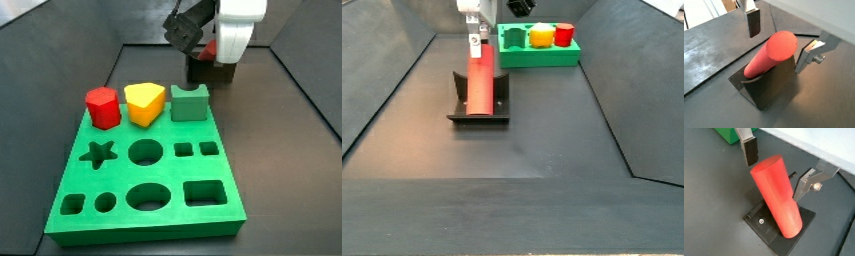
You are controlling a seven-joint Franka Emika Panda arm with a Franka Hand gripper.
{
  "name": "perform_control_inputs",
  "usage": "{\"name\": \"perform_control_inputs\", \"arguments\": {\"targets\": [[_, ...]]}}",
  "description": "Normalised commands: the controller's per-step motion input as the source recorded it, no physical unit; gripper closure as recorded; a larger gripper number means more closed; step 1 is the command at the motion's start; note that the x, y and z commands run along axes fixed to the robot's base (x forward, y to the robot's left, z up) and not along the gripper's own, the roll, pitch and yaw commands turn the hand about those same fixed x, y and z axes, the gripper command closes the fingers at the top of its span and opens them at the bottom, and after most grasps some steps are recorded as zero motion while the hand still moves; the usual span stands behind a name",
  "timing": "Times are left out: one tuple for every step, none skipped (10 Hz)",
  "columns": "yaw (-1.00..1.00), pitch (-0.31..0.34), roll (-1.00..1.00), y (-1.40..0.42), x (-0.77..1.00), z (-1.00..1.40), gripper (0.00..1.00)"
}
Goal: Pick up the oval object. Move up. Place the oval object on the fixture. Regrasp the oval object. Move to above the board. Insert the oval object.
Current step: Regrasp the oval object, then move to above the board.
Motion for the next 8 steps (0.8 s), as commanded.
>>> {"name": "perform_control_inputs", "arguments": {"targets": [[0.06, 0.229, -0.05, -0.01, 0.09, 0.00, 0.00], [0.06, 0.229, -0.05, -0.01, 0.09, 0.00, 0.00], [0.00, 0.000, 0.00, 0.50, 0.00, 0.17, 1.00], [0.02, 0.054, 0.23, -0.08, -0.14, 1.00, 1.00], [0.01, 0.062, 0.23, -0.08, -0.15, 1.00, 1.00], [0.01, 0.056, 0.19, -0.08, -0.14, 1.00, 1.00], [0.01, 0.039, 0.13, -0.07, -0.13, 1.00, 1.00], [0.00, 0.036, 0.09, -0.07, -0.13, 1.00, 1.00]]}}
